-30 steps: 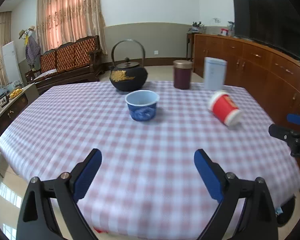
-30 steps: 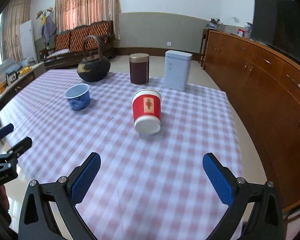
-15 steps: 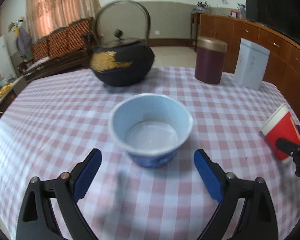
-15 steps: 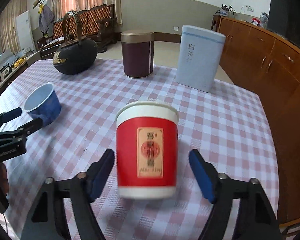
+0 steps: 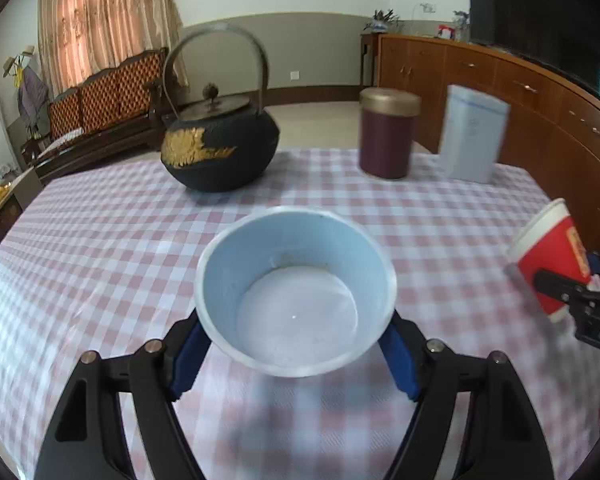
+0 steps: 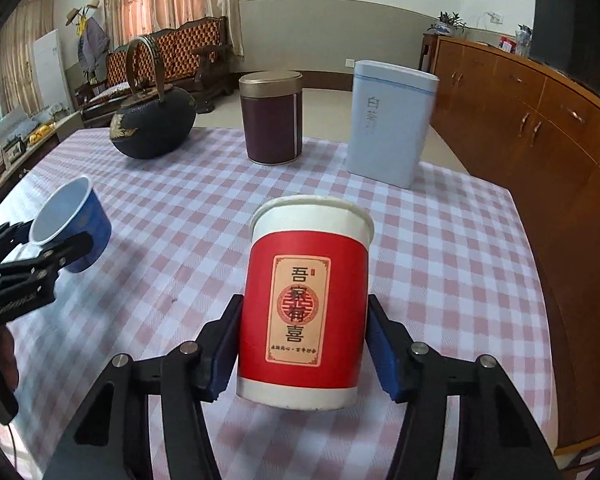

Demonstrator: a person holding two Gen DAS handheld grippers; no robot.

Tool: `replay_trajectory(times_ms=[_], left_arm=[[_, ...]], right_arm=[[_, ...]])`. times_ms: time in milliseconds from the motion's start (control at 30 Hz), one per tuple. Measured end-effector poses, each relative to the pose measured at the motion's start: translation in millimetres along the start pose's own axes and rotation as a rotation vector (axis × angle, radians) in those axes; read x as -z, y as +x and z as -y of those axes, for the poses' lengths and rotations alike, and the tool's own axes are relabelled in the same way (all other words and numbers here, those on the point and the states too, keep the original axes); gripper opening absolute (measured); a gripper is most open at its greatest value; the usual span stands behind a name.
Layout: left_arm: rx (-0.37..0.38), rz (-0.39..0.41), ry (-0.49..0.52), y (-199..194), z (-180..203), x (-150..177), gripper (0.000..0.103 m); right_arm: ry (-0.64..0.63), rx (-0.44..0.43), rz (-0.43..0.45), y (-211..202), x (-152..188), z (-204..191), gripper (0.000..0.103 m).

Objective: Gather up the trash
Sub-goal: 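Grasp the blue paper cup with the left tool while the right tool grasps the red cup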

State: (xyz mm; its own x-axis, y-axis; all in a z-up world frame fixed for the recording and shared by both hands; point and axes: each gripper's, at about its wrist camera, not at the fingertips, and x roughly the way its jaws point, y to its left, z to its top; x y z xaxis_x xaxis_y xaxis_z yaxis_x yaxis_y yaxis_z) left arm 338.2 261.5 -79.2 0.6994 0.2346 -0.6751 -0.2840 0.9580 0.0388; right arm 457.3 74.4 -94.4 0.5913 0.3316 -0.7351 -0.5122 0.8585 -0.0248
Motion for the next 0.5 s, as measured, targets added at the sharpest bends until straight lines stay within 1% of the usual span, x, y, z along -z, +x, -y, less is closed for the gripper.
replay_trajectory(times_ms=[200, 300, 500], left_arm=[[0.023, 0.033, 0.014, -51.6, 24.5, 17.9, 0.077], [0.029, 0.05, 0.04, -76.3, 39.1, 26.5, 0.077], [0.056, 0.079, 0.044, -122.7, 58.5, 40.7, 0.077]], right_arm=[[0.019, 0.011, 0.011, -39.9, 26.6, 5.7, 0.06], [0.02, 0.015, 0.022, -66.3, 39.3, 8.1, 0.06], [0.017, 0.017, 0.054, -120.9, 62.3, 11.5, 0.06]])
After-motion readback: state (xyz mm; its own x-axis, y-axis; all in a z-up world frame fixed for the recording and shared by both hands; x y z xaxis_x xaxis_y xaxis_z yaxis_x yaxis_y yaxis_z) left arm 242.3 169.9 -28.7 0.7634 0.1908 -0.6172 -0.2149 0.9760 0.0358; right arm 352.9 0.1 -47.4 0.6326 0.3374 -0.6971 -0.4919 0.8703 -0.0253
